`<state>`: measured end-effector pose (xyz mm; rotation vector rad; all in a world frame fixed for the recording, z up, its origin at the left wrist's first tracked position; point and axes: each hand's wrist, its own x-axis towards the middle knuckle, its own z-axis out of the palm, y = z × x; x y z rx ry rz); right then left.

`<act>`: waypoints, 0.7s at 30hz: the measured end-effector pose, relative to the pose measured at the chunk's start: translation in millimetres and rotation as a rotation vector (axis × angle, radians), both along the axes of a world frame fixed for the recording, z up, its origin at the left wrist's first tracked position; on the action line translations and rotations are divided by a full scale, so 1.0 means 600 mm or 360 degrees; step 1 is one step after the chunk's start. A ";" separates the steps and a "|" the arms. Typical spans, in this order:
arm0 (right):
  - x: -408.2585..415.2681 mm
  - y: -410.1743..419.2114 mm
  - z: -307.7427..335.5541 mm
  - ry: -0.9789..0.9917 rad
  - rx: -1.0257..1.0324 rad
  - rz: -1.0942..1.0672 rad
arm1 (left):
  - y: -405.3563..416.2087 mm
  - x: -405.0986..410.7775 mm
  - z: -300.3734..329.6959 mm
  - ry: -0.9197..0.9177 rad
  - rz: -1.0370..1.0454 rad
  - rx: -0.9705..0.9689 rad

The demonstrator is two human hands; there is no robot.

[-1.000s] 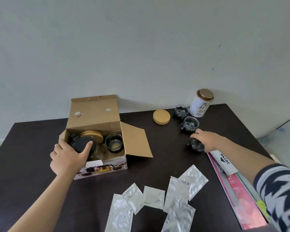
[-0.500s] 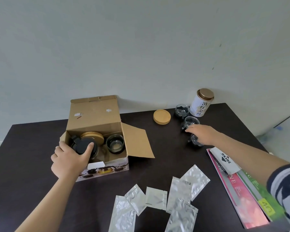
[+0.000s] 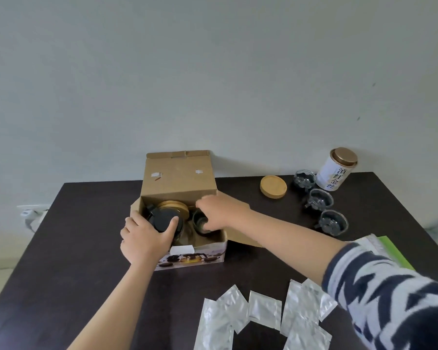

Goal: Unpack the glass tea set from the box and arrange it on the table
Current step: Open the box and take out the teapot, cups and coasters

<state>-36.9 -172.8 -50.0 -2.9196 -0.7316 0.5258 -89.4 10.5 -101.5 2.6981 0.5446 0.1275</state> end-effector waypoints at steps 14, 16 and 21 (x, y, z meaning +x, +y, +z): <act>0.047 0.047 -0.062 -0.0098 -0.0531 0.0098 | 0.001 0.004 -0.009 -0.0030 0.0015 0.0008; 0.047 0.041 -0.054 -0.0059 -0.0465 0.0111 | 0.002 0.005 -0.010 -0.0016 0.0020 0.0014; 0.043 0.035 -0.023 0.0021 -0.0387 0.0077 | 0.003 0.005 -0.009 -0.0005 0.0020 0.0025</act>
